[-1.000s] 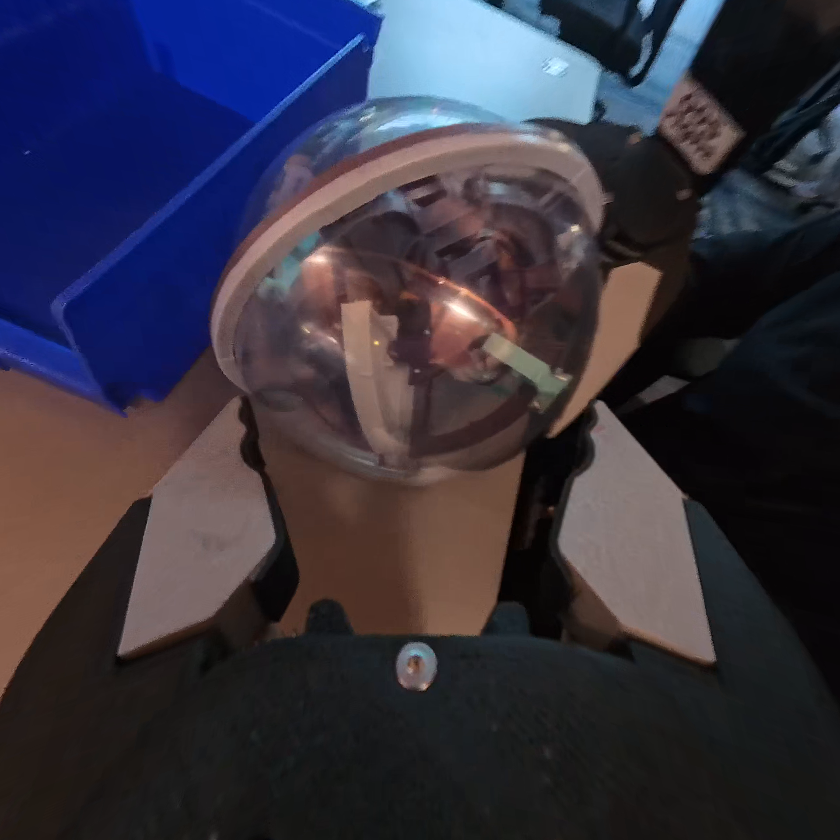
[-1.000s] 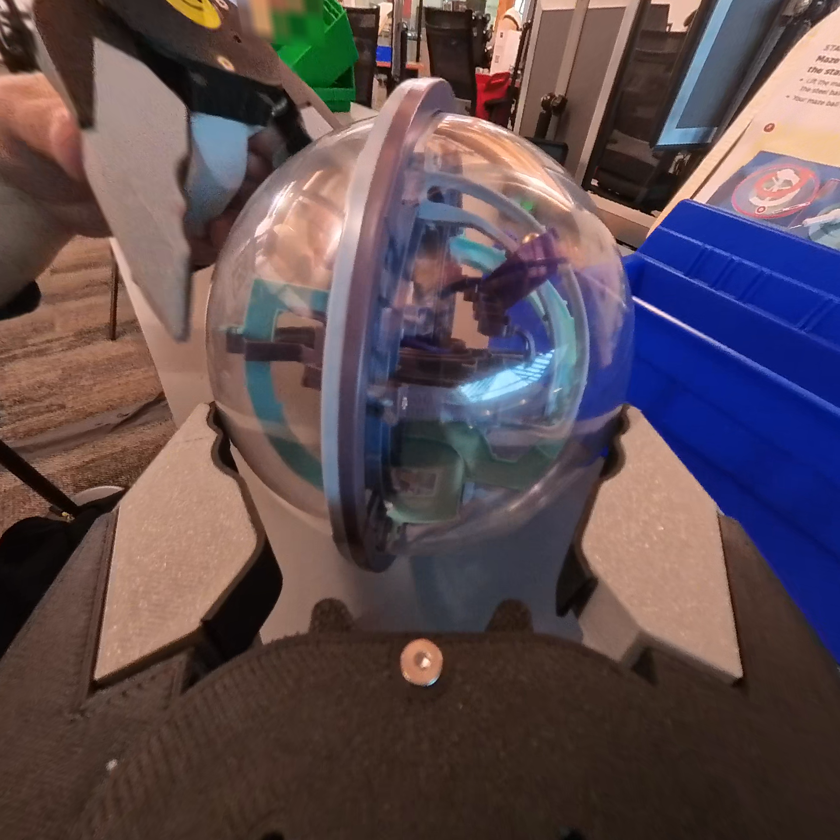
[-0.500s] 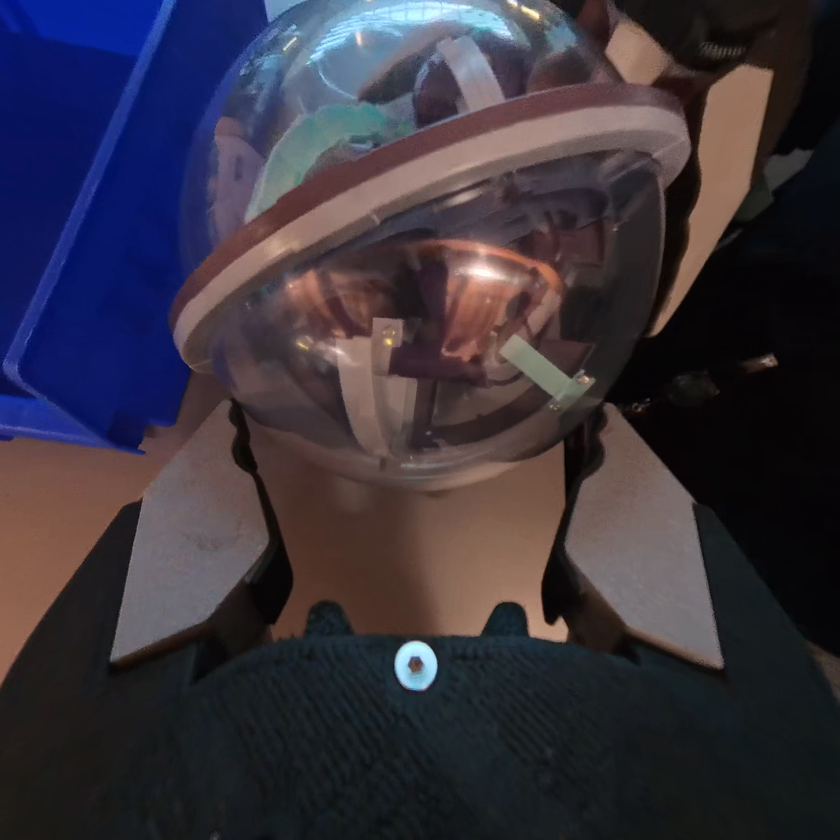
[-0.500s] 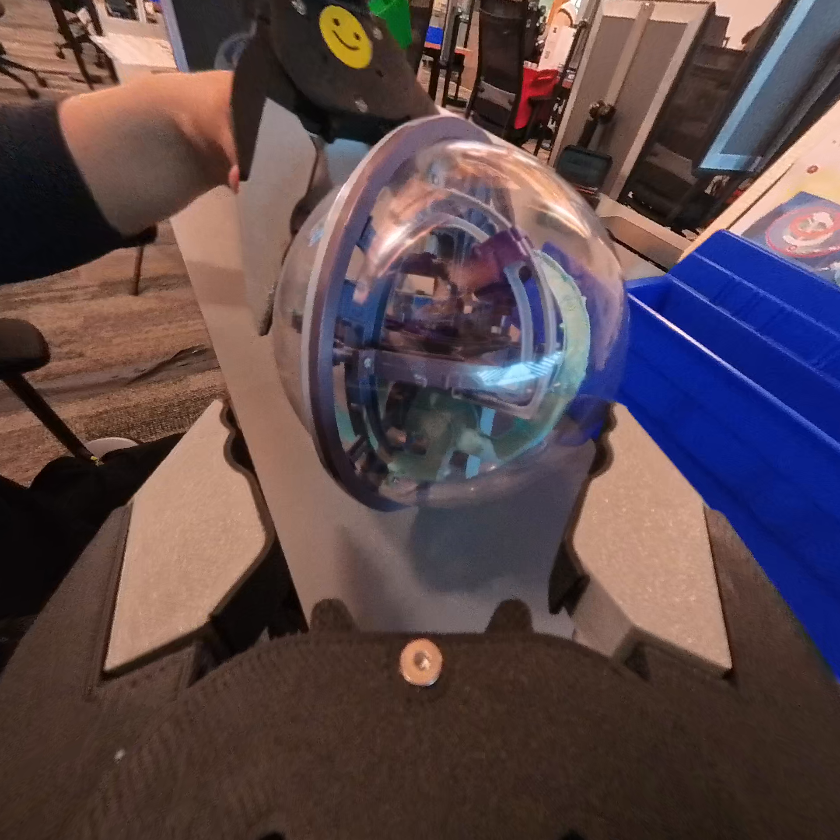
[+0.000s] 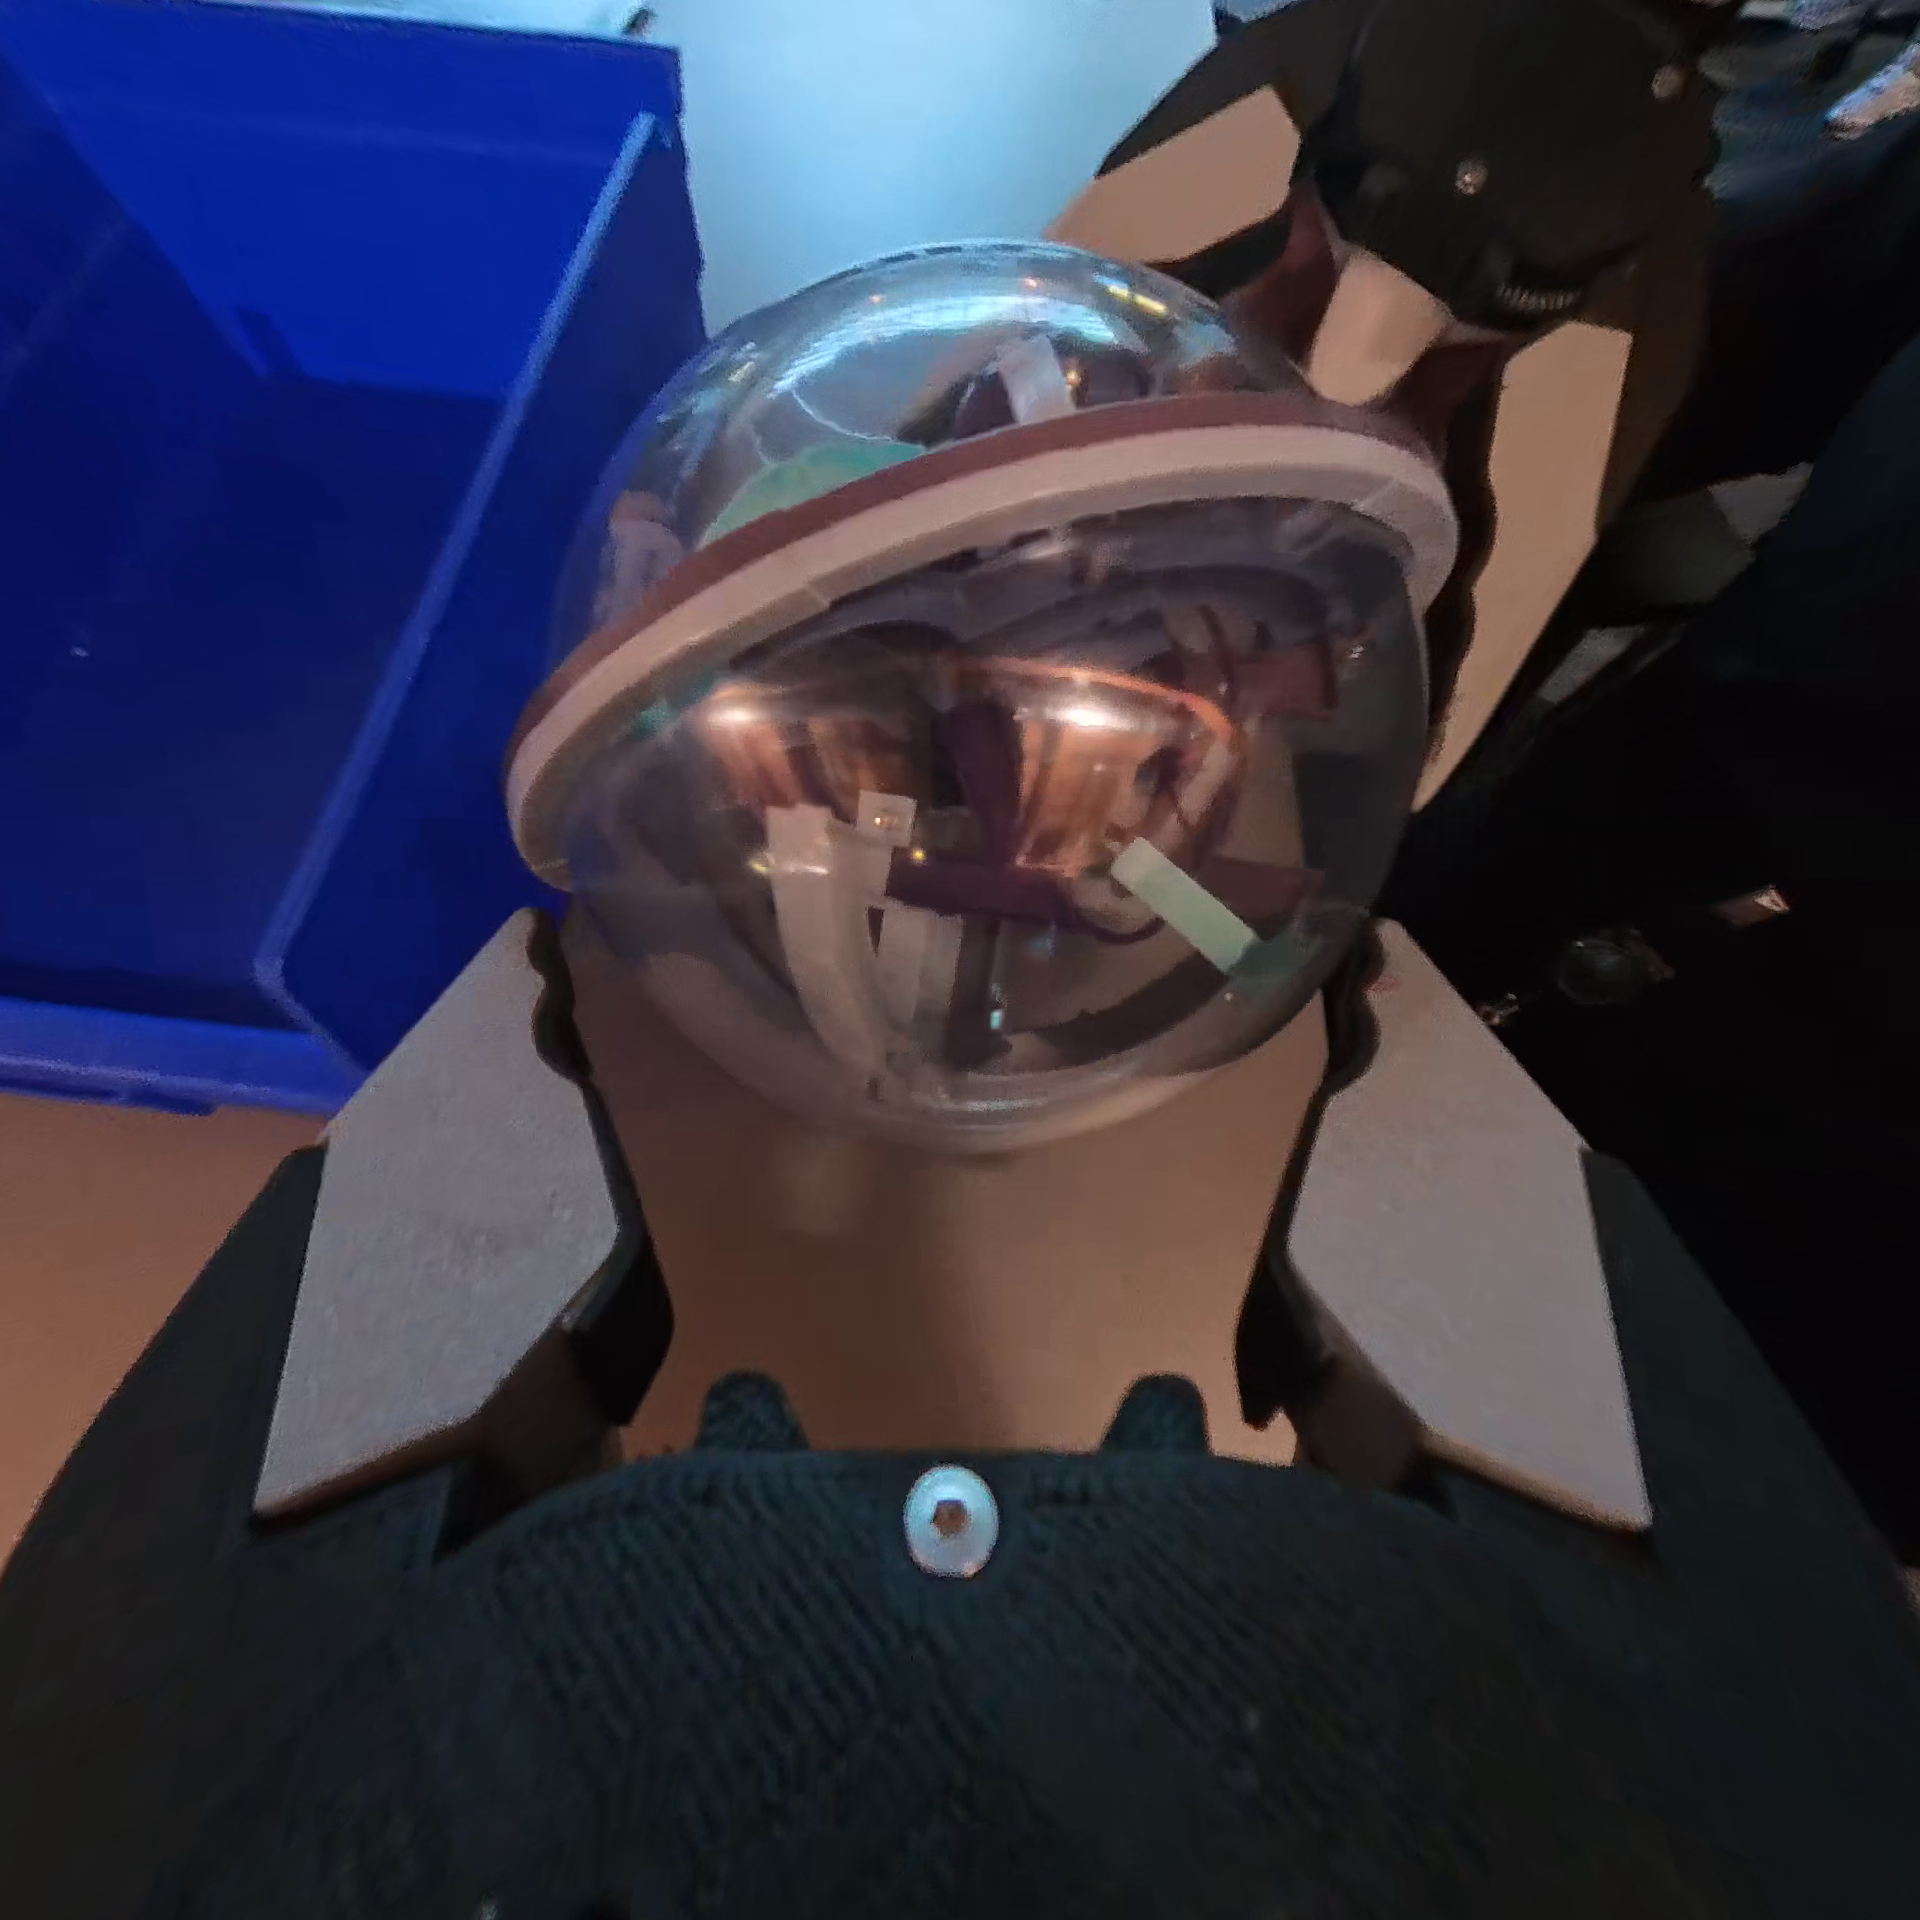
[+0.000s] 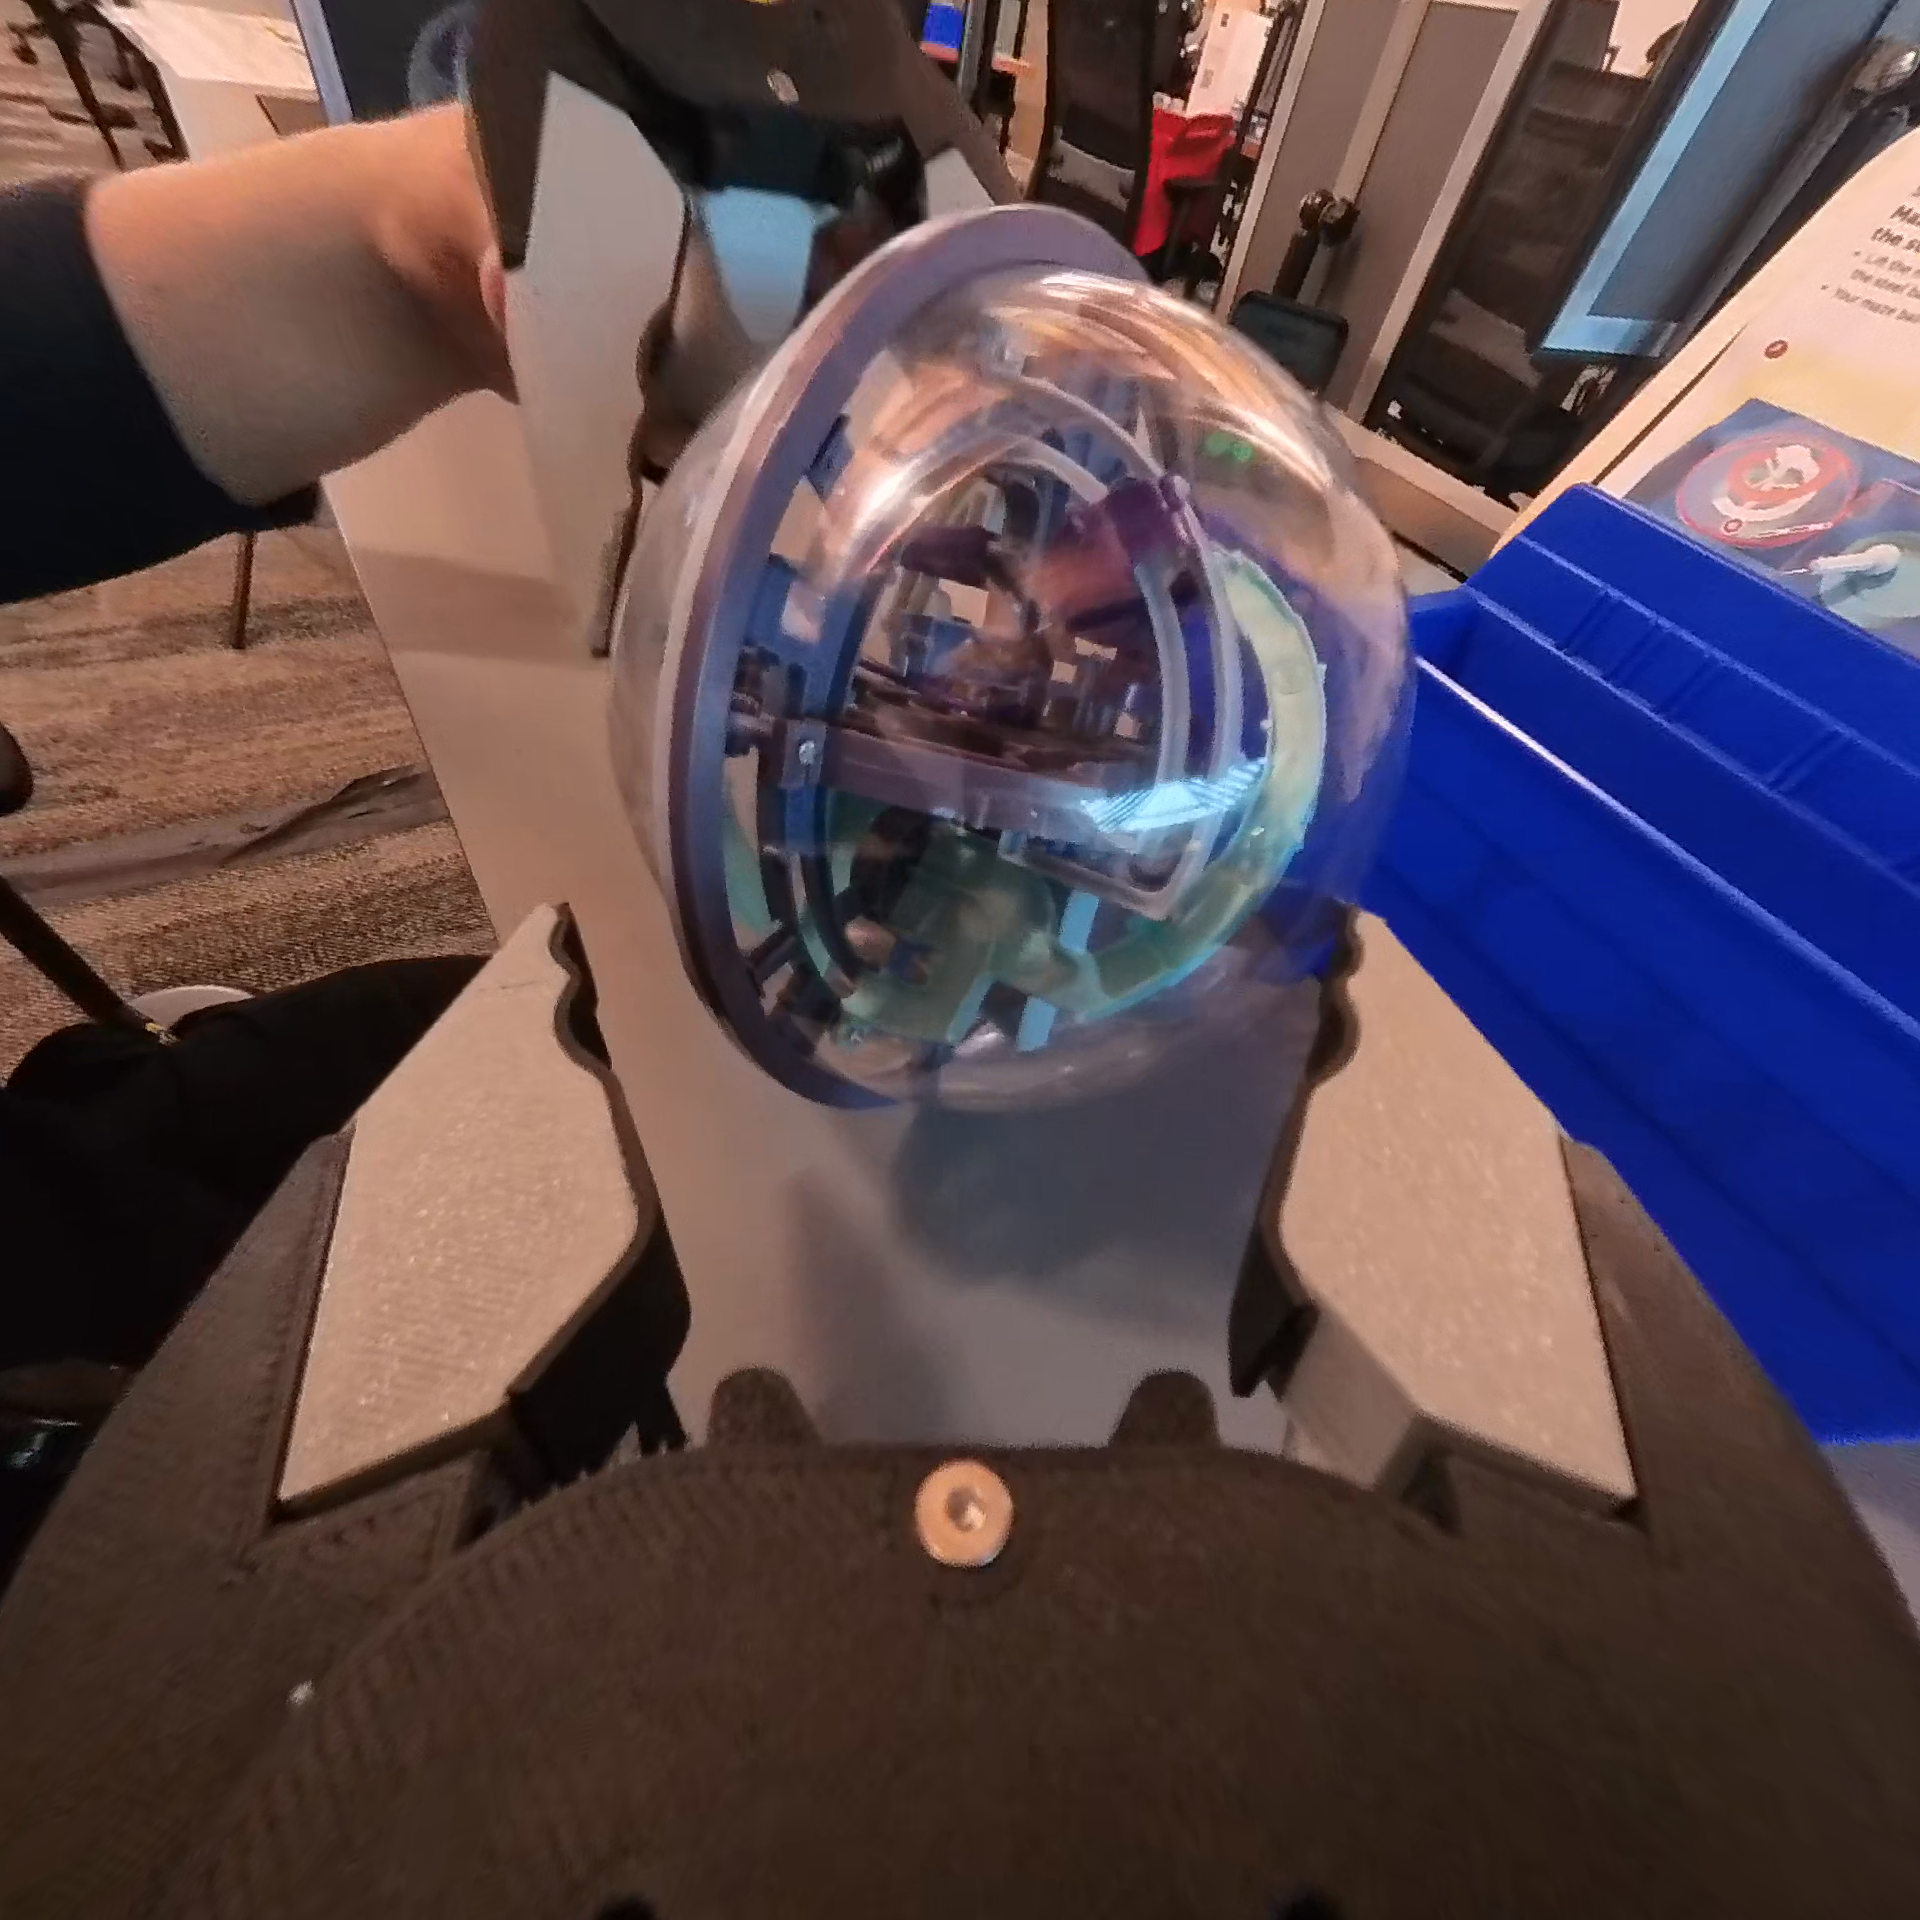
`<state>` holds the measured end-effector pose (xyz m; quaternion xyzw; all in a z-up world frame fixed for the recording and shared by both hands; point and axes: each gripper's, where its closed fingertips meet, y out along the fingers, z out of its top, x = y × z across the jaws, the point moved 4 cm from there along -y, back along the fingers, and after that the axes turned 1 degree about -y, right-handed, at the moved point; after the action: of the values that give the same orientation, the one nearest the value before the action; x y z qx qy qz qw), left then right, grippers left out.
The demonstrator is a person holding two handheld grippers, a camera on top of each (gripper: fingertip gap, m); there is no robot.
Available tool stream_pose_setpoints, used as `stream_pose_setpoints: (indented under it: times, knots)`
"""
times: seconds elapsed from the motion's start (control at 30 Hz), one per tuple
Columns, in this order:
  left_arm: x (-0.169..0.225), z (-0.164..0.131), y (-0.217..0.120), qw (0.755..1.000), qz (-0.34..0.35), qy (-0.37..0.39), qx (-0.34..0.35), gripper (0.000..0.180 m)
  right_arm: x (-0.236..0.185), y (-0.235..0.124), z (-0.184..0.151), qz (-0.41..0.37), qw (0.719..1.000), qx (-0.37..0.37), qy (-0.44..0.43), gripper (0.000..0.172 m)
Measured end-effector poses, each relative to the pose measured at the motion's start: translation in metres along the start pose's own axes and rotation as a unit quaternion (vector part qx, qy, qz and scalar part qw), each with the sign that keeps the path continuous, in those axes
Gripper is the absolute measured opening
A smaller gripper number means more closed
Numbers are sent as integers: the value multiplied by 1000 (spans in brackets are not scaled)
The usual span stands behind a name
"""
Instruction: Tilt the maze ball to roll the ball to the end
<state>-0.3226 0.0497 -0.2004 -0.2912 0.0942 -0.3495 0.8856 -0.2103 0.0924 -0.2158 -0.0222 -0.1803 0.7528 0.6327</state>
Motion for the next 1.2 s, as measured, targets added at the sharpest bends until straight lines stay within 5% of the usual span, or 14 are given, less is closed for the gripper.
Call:
stream_pose_setpoints:
  times: [0.13,0.47,0.77,0.97,1.2]
  knots:
    - [8,16,-12,998,26,-23,54,128,2,-2,-4,-12,1000,-11,-12,115]
    - [13,30,-17,989,51,-128,58,130,-8,3,-6,-25,1000,-12,-12,115]
    - [2,31,-4,991,62,-114,23,135,-13,-6,-5,26,999,13,21,113]
    - [-1,31,-3,994,31,-98,45,136,12,-19,6,108,981,78,140,105]
    - [15,29,-4,998,-33,14,56,134,57,-7,7,208,952,69,212,127]
